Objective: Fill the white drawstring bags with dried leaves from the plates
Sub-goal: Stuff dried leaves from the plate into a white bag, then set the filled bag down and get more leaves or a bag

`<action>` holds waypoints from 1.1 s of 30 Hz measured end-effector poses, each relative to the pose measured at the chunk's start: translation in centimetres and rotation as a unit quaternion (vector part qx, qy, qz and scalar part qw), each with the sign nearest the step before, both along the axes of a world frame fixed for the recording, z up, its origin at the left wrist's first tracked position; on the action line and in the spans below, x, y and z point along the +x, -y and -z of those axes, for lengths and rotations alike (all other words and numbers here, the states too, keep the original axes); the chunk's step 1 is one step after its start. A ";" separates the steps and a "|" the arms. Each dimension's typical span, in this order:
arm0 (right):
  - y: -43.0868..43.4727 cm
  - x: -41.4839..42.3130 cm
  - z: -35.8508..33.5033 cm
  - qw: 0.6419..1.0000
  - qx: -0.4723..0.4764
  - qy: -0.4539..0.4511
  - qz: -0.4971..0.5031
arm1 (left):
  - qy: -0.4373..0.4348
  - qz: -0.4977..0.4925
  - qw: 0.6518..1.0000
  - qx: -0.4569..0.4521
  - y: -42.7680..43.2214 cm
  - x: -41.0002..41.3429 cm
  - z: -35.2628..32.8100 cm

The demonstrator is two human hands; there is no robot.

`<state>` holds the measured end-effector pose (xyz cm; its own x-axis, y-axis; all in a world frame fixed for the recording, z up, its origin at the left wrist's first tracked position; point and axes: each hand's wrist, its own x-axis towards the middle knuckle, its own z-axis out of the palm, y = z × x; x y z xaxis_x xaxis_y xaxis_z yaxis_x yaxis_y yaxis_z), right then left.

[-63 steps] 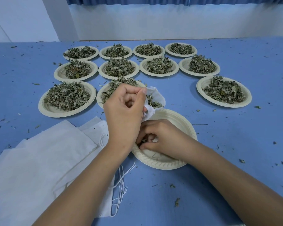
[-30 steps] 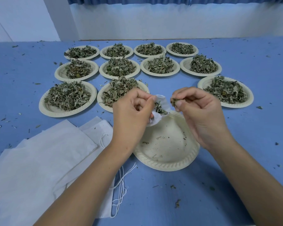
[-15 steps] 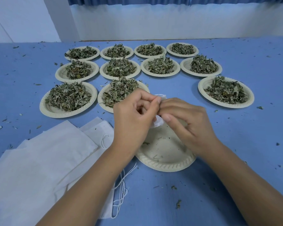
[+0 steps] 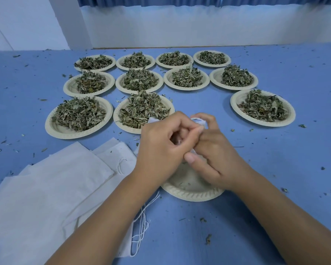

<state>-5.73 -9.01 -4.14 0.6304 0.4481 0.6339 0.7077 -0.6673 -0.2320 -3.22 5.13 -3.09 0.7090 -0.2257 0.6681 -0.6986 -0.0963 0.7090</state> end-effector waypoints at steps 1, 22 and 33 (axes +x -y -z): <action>-0.1 0.1 0.1 1.000 -0.019 -0.009 -0.005 | 0.007 -0.001 1.000 0.008 0.0 0.1 0.1; 5.1 4.8 1.5 0.931 0.181 -0.184 0.258 | -0.356 -0.315 0.876 0.074 -5.5 8.1 1.3; 6.2 2.7 0.5 0.911 0.190 -0.111 0.349 | -0.386 -0.311 0.862 0.102 -5.8 8.6 1.3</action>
